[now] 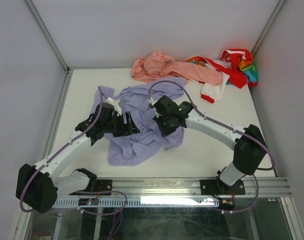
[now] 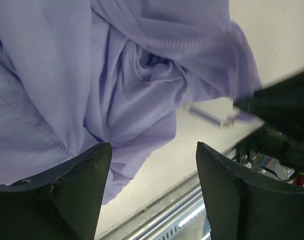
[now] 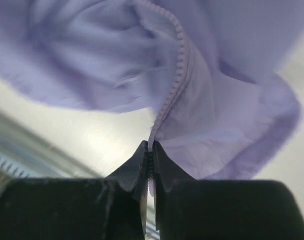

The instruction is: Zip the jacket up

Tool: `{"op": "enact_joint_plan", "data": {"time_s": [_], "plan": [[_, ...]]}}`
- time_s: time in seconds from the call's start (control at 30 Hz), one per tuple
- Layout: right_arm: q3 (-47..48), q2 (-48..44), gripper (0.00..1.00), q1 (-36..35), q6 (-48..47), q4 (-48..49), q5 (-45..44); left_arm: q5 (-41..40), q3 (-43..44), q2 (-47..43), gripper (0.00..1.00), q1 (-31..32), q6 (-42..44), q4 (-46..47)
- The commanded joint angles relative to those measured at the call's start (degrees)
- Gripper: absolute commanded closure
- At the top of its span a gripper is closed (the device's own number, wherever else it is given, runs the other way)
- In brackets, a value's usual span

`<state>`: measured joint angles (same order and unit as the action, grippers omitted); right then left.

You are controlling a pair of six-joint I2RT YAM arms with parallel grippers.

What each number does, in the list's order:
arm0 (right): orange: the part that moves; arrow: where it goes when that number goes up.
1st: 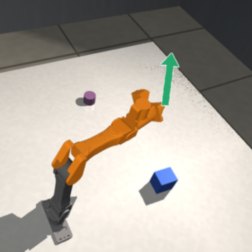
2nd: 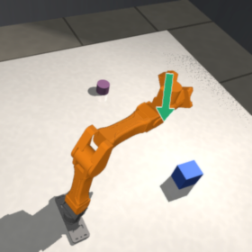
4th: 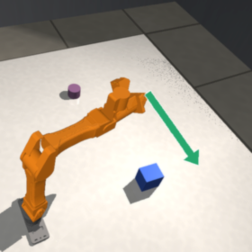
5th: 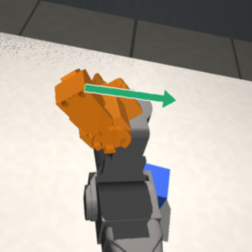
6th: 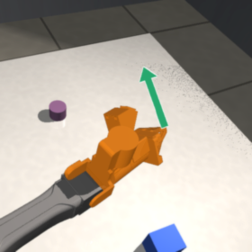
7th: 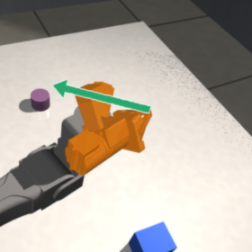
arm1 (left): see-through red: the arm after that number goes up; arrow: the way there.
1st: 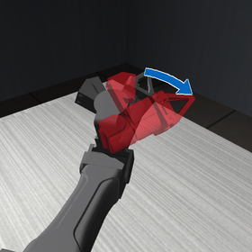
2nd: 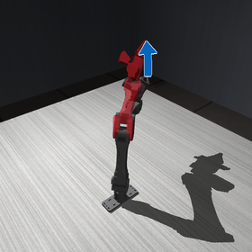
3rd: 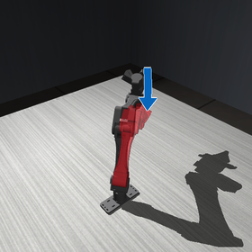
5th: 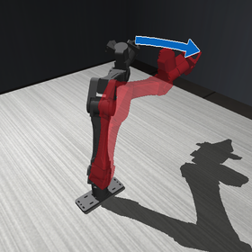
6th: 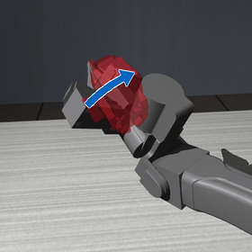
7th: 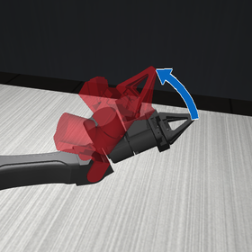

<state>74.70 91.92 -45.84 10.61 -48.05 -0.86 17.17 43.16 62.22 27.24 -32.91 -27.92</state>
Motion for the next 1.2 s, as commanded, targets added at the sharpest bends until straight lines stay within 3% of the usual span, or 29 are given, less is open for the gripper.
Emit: {"op": "enact_joint_plan", "data": {"time_s": [0.0,0.2,0.37,0.57,0.77,1.17], "plan": [[-1.0,-2.0,0.91,-8.5,6.1,-0.3,13.2,-0.7,2.5,1.6,0.3,-3.0,2.7,1.5],[-6.2,-0.5,0.65,-12.1,7.2,11.3,33.5,0.4,5.7,4.6,0.3,-6.1,5.0,1.8],[-3.9,-5.6,0.44,-6.5,4.5,10.8,34.6,2.1,10.2,9.1,0.3,-6.1,6.3,2.9],[-4.5,-8.4,0.31,7.4,8.3,15.9,25.4,3.5,18.4,18.5,0.3,-6.1,9.9,5.4],[-5.4,-2.7,0.28,13.2,12.5,23.4,17.2,7.2,31.9,34.2,0.31,-6.1,15.7,6.2],[-11.4,7.5,0.28,13.8,17.1,34.2,19.6,11.6,55.2,59.2,0.31,-4.1,25.7,4.8]]}}
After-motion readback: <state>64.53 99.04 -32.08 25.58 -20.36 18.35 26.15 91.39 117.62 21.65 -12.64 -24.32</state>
